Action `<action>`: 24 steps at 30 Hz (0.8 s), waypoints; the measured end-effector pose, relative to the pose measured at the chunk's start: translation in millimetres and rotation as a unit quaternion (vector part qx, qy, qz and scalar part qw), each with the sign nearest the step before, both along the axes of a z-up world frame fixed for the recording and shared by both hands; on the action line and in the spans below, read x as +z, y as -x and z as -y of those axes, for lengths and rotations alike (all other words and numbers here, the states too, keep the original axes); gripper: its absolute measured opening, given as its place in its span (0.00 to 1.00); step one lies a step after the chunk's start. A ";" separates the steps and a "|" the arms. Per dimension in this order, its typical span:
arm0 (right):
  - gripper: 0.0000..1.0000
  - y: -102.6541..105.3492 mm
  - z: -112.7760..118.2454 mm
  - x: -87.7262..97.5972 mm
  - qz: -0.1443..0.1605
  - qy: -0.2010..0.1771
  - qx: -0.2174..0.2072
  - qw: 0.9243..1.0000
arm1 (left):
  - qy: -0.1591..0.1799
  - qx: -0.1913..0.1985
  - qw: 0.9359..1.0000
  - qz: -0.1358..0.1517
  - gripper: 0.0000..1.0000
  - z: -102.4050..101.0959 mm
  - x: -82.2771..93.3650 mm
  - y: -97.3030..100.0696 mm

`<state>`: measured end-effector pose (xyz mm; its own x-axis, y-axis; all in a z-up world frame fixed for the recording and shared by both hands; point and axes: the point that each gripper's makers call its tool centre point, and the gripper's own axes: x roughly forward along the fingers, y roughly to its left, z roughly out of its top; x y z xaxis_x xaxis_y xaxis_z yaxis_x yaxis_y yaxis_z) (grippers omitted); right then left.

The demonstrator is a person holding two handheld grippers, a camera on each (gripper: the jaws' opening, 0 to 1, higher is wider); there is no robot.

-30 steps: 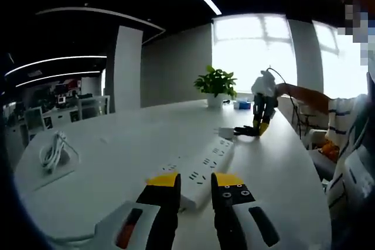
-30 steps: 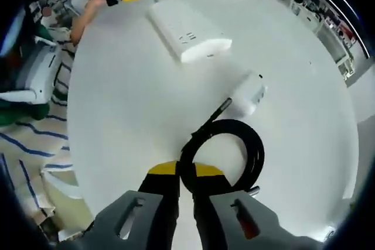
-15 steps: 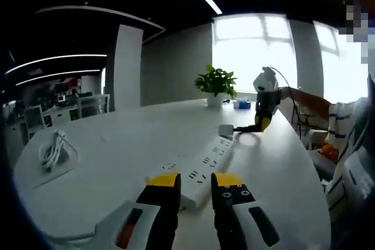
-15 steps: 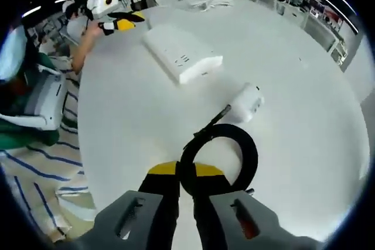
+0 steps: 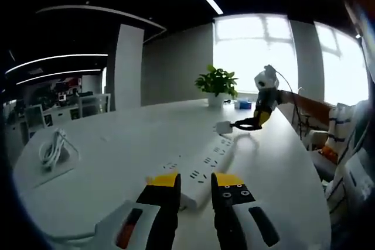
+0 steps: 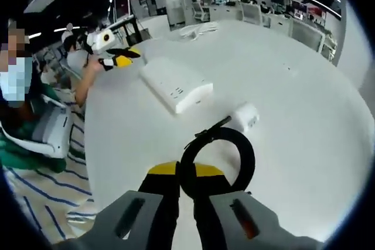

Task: Straighten the power strip on the desk, plug the charger into it

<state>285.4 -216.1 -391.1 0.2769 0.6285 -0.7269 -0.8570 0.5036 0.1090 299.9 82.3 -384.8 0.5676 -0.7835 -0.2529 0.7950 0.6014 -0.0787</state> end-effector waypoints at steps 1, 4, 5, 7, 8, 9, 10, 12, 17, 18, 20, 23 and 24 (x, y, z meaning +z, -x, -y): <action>0.06 -1.2 -0.3 0.8 0.003 -0.003 -0.002 1.000 | 0.000 0.000 1.000 0.000 0.21 -0.1 0.0 -0.1; 0.06 -5.0 -3.8 5.2 0.013 -0.023 -0.010 1.000 | 0.001 0.001 1.000 -0.001 0.21 -0.3 0.3 -0.3; 0.06 -6.2 -4.3 7.0 0.015 -0.030 -0.010 0.999 | 0.001 0.001 1.000 -0.001 0.21 -0.4 0.2 -0.5; 0.06 -8.1 -5.2 9.3 0.018 -0.038 -0.014 0.999 | 0.000 0.002 1.000 -0.002 0.21 -0.5 -0.8 -0.5; 0.06 -9.1 -5.8 10.6 0.020 -0.043 -0.018 0.999 | -0.002 0.002 1.000 -0.003 0.21 -0.7 -1.9 -0.6; 0.06 -10.5 -6.5 12.5 0.023 -0.049 -0.021 0.998 | -0.004 0.003 1.000 -0.004 0.21 -1.0 -2.8 -0.8; 0.06 -11.2 -7.4 13.6 0.027 -0.051 -0.024 0.998 | -0.004 0.004 1.000 -0.004 0.21 -1.2 -3.1 -1.0; 0.06 -14.3 -7.9 17.0 0.036 -0.059 -0.028 0.997 | -0.003 0.004 1.000 -0.005 0.21 -1.2 -2.7 -1.1; 0.06 -26.0 -6.4 22.8 0.063 -0.071 -0.045 0.995 | -0.002 0.003 1.000 -0.004 0.21 -0.7 -2.4 -0.4; 0.06 -29.4 -5.9 24.1 0.068 -0.077 -0.050 0.993 | -0.002 0.003 1.000 -0.005 0.21 -0.7 -2.7 -0.5; 0.06 -32.6 -5.2 25.4 0.070 -0.082 -0.057 0.992 | -0.002 0.003 1.000 -0.006 0.21 -1.3 -2.7 -0.9; 0.06 -40.9 -4.1 31.6 0.087 -0.098 -0.074 0.989 | -0.002 0.004 1.000 -0.006 0.21 -1.7 -2.4 -1.1; 0.06 -42.7 -4.2 33.9 0.091 -0.104 -0.078 0.987 | -0.002 0.004 1.000 -0.006 0.21 -1.7 -2.4 -1.2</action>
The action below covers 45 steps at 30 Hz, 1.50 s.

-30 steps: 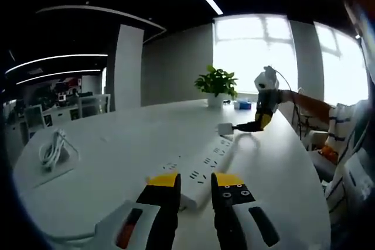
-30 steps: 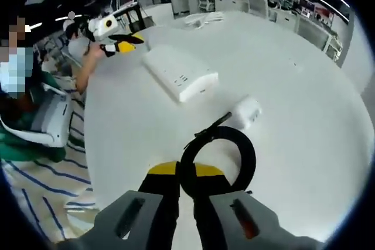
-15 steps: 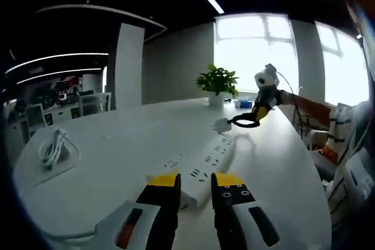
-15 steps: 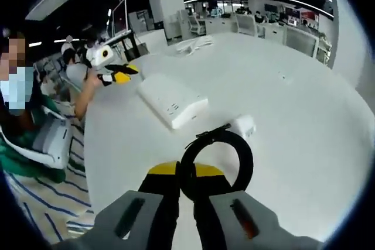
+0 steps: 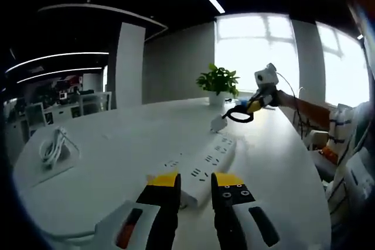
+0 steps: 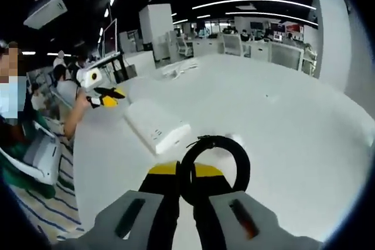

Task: Straighten the power strip on the desk, plug the charger into it

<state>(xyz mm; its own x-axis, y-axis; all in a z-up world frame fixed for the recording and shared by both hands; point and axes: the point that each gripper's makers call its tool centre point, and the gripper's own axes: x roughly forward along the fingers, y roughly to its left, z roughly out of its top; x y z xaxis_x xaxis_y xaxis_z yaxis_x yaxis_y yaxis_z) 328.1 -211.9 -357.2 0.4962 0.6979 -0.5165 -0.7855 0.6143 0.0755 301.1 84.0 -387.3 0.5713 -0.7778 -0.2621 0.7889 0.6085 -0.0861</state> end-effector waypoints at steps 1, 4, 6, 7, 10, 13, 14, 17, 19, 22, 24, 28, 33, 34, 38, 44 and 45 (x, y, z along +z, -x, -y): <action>0.06 -2.7 -0.2 2.2 0.003 -0.006 -0.006 1.000 | 0.000 0.000 1.000 0.000 0.21 0.0 0.0 0.0; 0.06 -12.9 -0.8 11.6 0.024 -0.032 -0.029 0.999 | 0.001 -0.001 1.000 -0.002 0.21 0.1 -0.3 -0.1; 0.05 -16.1 -1.6 15.5 0.029 -0.047 -0.040 0.998 | 0.000 0.001 1.000 -0.003 0.21 -0.7 -1.2 -0.7; 0.05 -18.8 -1.8 18.4 0.033 -0.056 -0.046 0.997 | -0.001 0.002 1.000 -0.003 0.21 -1.0 -1.5 -0.9; 0.05 -27.8 1.7 24.4 0.043 -0.072 -0.071 0.994 | 0.001 0.002 1.000 -0.003 0.21 -1.6 -0.8 -1.3; 0.05 -30.8 0.1 28.0 0.054 -0.082 -0.091 0.991 | -0.001 0.005 1.000 -0.002 0.21 -2.7 -1.2 -2.1; 0.05 -31.6 -0.3 28.4 0.055 -0.083 -0.091 0.991 | -0.004 0.009 1.000 -0.001 0.21 -3.9 -1.8 -3.2; 0.05 -31.1 -4.0 28.0 0.058 -0.086 -0.099 0.990 | -0.004 0.014 1.000 0.001 0.21 -5.7 -1.1 -5.4; 0.05 -32.1 -5.1 29.1 0.055 -0.097 -0.104 0.988 | -0.001 0.016 1.000 0.001 0.21 -6.3 0.0 -6.1; 0.05 -28.8 -12.1 29.0 0.047 -0.121 -0.112 0.985 | -0.004 0.019 1.000 0.005 0.21 -7.8 0.3 -7.2; 0.05 -28.0 -15.2 30.5 0.041 -0.143 -0.121 0.981 | -0.004 0.021 1.000 0.004 0.21 -8.7 0.4 -8.4; 0.05 -18.9 -25.9 30.4 0.039 -0.172 -0.128 0.976 | -0.003 0.020 1.000 0.002 0.21 -8.0 -0.2 -8.1; 0.05 -12.6 -32.1 35.4 0.038 -0.203 -0.138 0.969 | -0.001 0.015 1.000 0.003 0.21 -5.9 0.9 -6.9; 0.05 -11.9 -32.7 36.4 0.039 -0.204 -0.137 0.969 | -0.002 0.015 1.000 0.003 0.21 -5.9 0.9 -6.9; 0.05 -9.8 -32.8 38.8 0.041 -0.205 -0.144 0.967 | 0.000 0.016 1.000 0.004 0.21 -5.9 1.9 -6.4; 0.05 1.1 -35.8 42.6 0.047 -0.229 -0.148 0.961 | 0.005 0.013 1.000 0.007 0.21 -4.1 4.6 -4.4; 0.05 3.5 -36.8 43.6 0.049 -0.231 -0.146 0.961 | 0.004 0.013 1.000 0.008 0.21 -4.1 4.4 -4.5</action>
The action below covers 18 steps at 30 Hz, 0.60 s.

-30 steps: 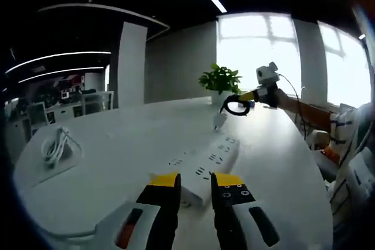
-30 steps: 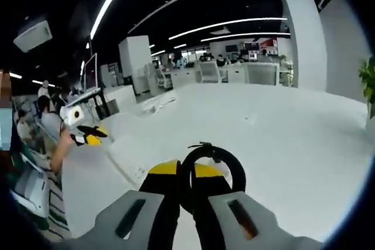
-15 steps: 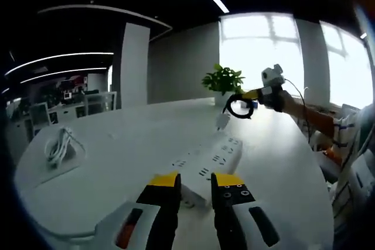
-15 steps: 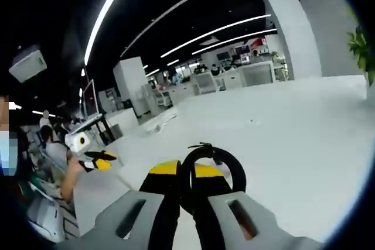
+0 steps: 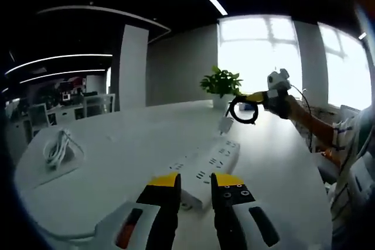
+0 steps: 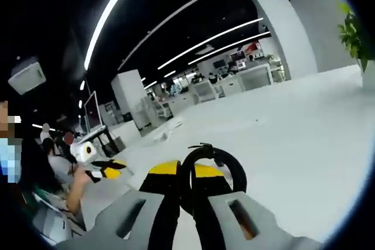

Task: Straighten the power strip on the desk, plug the charger into it

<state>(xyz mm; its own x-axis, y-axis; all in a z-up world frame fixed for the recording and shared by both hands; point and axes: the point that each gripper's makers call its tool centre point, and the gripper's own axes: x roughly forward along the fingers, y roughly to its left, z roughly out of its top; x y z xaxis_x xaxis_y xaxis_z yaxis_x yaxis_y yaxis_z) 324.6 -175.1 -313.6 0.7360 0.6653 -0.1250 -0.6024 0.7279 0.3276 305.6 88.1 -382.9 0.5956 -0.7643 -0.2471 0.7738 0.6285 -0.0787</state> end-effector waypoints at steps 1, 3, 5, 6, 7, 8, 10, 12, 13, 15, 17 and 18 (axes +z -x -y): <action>0.05 1.7 -0.5 1.8 0.002 -0.006 -0.002 1.000 | -0.001 0.000 1.000 0.000 0.21 0.1 -0.2 0.0; 0.05 6.5 -3.6 5.1 0.005 -0.016 0.001 1.000 | 0.001 -0.001 1.000 -0.001 0.21 0.6 -0.2 0.4; 0.05 11.9 -8.2 8.3 0.010 -0.028 0.001 1.000 | 0.002 -0.003 1.000 -0.001 0.21 1.5 0.2 0.9; 0.05 14.1 -10.2 10.3 0.013 -0.034 0.003 0.999 | 0.001 -0.003 1.000 0.000 0.21 1.7 0.4 0.9; 0.05 16.1 -12.3 11.7 0.013 -0.040 0.007 0.999 | 0.000 -0.003 1.000 0.000 0.21 1.8 0.4 0.9; 0.05 17.5 -13.4 13.2 0.013 -0.044 0.008 0.999 | 0.000 -0.003 1.000 0.000 0.21 1.7 0.2 0.9; 0.05 20.0 -15.8 16.7 0.014 -0.051 0.014 0.998 | 0.000 -0.002 1.000 -0.001 0.21 1.5 -0.4 0.8; 0.05 22.4 -19.4 19.6 0.012 -0.065 0.021 0.998 | -0.001 -0.002 1.000 -0.001 0.21 1.4 -0.8 1.0; 0.05 23.9 -20.7 20.8 0.011 -0.069 0.023 0.997 | -0.001 -0.002 1.000 -0.001 0.21 1.5 -0.6 1.2; 0.05 30.0 -27.7 22.7 0.013 -0.074 0.027 0.997 | 0.000 -0.003 1.000 0.000 0.21 1.8 -0.1 1.5; 0.05 38.1 -30.3 22.3 0.016 -0.076 0.031 0.996 | 0.000 -0.004 1.000 0.000 0.21 2.0 0.3 1.7; 0.05 40.3 -29.8 22.2 0.017 -0.077 0.031 0.996 | 0.000 -0.004 1.000 0.000 0.21 2.0 0.2 1.8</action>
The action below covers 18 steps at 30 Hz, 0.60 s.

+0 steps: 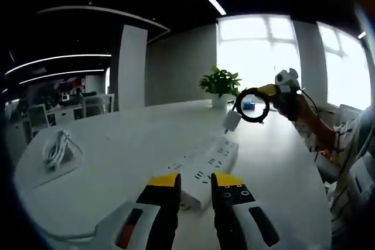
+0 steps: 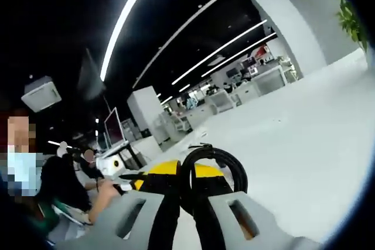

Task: Straighten the power strip on the desk, plug the charger into it

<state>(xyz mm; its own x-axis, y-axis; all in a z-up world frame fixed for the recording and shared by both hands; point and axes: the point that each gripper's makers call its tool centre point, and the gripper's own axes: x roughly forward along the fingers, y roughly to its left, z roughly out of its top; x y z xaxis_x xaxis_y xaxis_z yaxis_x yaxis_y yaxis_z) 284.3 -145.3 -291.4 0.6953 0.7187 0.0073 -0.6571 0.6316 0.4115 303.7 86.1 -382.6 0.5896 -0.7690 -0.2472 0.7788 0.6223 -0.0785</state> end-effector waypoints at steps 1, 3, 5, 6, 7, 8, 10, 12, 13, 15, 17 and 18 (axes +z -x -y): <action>0.05 1.8 0.3 -0.2 0.002 0.000 -0.001 1.000 | 0.000 0.000 1.000 0.000 0.21 -0.2 0.2 -0.2; 0.05 3.4 -0.5 0.0 0.002 -0.004 -0.002 1.000 | 0.000 -0.001 1.000 0.000 0.21 -0.2 0.7 -0.2; 0.05 5.3 -2.1 -0.2 -0.001 -0.009 -0.001 1.000 | 0.000 -0.002 1.000 0.000 0.21 0.4 1.1 0.6; 0.05 4.6 -2.0 -0.2 -0.002 -0.012 -0.002 1.000 | 0.001 -0.003 1.000 0.001 0.21 0.8 1.5 1.0; 0.05 4.2 -2.2 0.0 -0.003 -0.015 -0.001 1.000 | 0.002 -0.004 1.000 0.001 0.21 1.1 1.8 1.5; 0.05 4.9 -8.4 0.4 -0.004 -0.016 0.003 1.000 | 0.003 -0.005 1.000 0.001 0.21 1.5 2.3 2.0; 0.05 7.2 -15.6 1.4 -0.005 -0.024 0.011 1.000 | 0.004 -0.008 1.000 0.001 0.21 2.4 2.9 3.2; 0.05 10.6 -15.0 1.4 -0.009 -0.033 0.017 0.999 | 0.005 -0.010 1.000 0.003 0.21 3.5 3.9 4.2; 0.05 12.7 -13.5 1.1 -0.012 -0.038 0.020 0.999 | 0.005 -0.012 1.000 0.003 0.21 4.4 4.4 5.1; 0.05 16.6 -2.6 5.6 -0.018 -0.046 0.024 0.998 | 0.005 -0.015 1.000 0.004 0.21 5.8 4.5 6.7; 0.05 15.9 -10.4 5.3 -0.021 -0.048 0.026 0.998 | 0.005 -0.016 1.000 0.006 0.21 6.6 4.7 7.6; 0.05 16.1 -12.1 4.9 -0.021 -0.048 0.026 0.998 | 0.005 -0.017 1.000 0.006 0.21 6.9 4.9 7.8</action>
<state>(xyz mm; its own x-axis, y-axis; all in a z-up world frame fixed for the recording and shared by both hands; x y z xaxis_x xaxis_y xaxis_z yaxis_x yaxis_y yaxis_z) 268.2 -133.3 -286.5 0.6579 0.7515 0.0484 -0.6687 0.5534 0.4965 295.9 79.2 -377.7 0.5658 -0.7910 -0.2326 0.8003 0.5948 -0.0757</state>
